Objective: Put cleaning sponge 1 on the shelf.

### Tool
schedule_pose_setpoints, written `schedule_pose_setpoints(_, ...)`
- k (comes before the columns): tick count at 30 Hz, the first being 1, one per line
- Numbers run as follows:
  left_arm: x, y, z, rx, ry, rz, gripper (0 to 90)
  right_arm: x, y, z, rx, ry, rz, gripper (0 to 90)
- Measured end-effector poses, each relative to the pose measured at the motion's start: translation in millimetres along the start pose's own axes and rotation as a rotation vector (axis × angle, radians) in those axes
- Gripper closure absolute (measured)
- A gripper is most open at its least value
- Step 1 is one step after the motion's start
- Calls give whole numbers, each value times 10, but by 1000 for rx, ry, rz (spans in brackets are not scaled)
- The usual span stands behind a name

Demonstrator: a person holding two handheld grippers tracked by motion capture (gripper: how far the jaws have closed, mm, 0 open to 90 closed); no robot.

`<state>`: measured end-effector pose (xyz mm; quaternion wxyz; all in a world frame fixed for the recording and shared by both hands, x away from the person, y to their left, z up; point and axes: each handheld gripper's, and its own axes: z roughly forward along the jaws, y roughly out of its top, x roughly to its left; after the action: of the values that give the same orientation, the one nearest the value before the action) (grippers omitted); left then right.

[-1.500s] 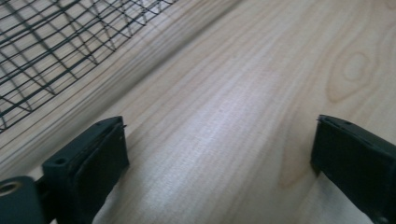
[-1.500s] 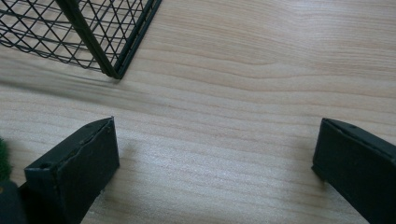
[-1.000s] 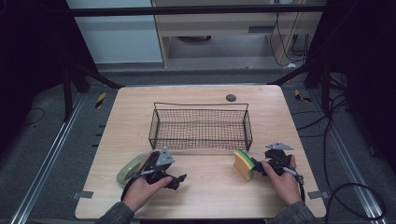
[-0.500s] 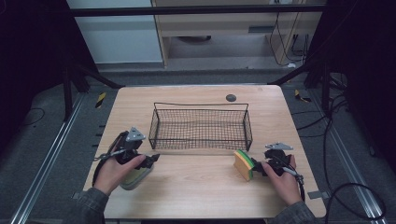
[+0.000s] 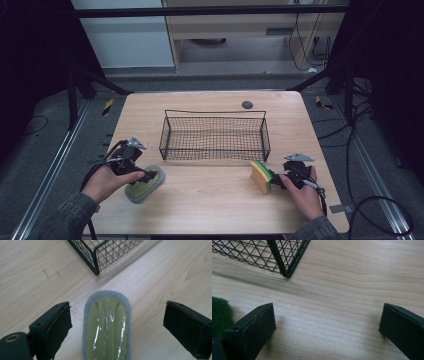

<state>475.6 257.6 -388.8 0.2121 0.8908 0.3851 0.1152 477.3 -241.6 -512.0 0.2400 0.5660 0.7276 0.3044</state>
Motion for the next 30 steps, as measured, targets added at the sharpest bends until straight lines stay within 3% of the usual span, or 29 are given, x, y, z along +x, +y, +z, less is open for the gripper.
schedule_pose_setpoints(1,-26,-8,-12,31,-10,14,102,3,-1,0,-2,0,3,6)
schedule_pose_setpoints(5,-23,-15,-11,79,3,39,163,3,-1,2,-2,-1,2,5)
schedule_pose_setpoints(7,7,-18,1,90,4,37,218,2,-3,1,-4,2,2,5)
schedule_pose_setpoints(13,58,-34,-7,122,-20,34,252,1,-6,2,-7,2,-1,5)
schedule_pose_setpoints(18,83,-51,10,159,-8,31,287,2,-8,1,-8,2,1,5)
schedule_pose_setpoints(27,182,-94,131,230,-42,17,381,3,-7,-1,-5,4,-2,5)
schedule_pose_setpoints(30,210,-101,162,234,-55,13,408,3,-8,-3,-4,6,-6,6)
